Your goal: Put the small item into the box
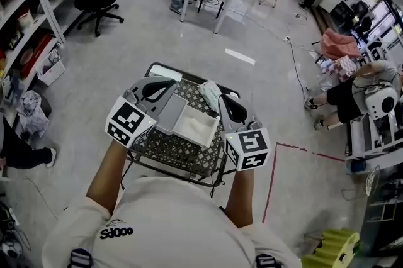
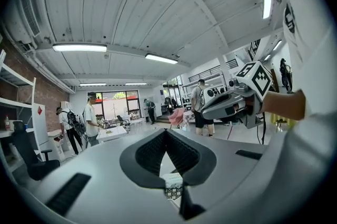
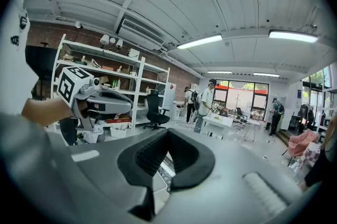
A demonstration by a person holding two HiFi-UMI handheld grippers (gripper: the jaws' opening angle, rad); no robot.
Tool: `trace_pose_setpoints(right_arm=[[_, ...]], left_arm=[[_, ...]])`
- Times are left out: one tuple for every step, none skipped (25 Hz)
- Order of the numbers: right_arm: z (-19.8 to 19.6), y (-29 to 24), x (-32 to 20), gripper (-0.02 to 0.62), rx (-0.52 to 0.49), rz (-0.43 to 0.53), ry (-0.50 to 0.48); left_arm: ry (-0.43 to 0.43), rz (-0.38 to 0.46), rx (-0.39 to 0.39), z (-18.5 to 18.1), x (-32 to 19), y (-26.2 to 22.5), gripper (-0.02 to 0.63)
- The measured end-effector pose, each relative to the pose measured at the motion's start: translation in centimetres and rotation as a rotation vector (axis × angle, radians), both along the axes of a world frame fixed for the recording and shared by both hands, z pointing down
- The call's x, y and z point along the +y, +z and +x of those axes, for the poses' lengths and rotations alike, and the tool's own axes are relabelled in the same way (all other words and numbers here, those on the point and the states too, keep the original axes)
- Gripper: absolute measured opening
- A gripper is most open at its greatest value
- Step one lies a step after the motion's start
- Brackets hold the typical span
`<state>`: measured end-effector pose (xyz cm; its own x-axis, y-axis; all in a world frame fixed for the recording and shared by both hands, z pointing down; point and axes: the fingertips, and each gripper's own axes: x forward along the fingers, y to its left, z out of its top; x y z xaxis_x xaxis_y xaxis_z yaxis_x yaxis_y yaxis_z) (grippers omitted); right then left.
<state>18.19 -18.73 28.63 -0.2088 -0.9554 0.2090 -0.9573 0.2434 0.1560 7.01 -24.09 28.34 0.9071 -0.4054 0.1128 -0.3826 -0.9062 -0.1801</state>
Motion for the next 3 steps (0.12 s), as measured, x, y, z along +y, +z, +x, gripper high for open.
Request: trace_pose_setpoints(right_arm=[[0.11, 0.08, 0.01, 0.011, 0.0, 0.001, 0.0], [0.22, 0.16, 0.01, 0.011, -0.001, 0.002, 0.0], [0.34, 0.23, 0.02, 0.011, -0.001, 0.003, 0.001]], left_arm=[[0.0, 0.0, 0.0, 0.1, 0.02, 0.09, 0.005], [0.0, 0.001, 0.0, 0.2, 0.03, 0.2, 0.005], [0.0, 0.001, -0.001, 0.31, 0.05, 0.3, 0.005]])
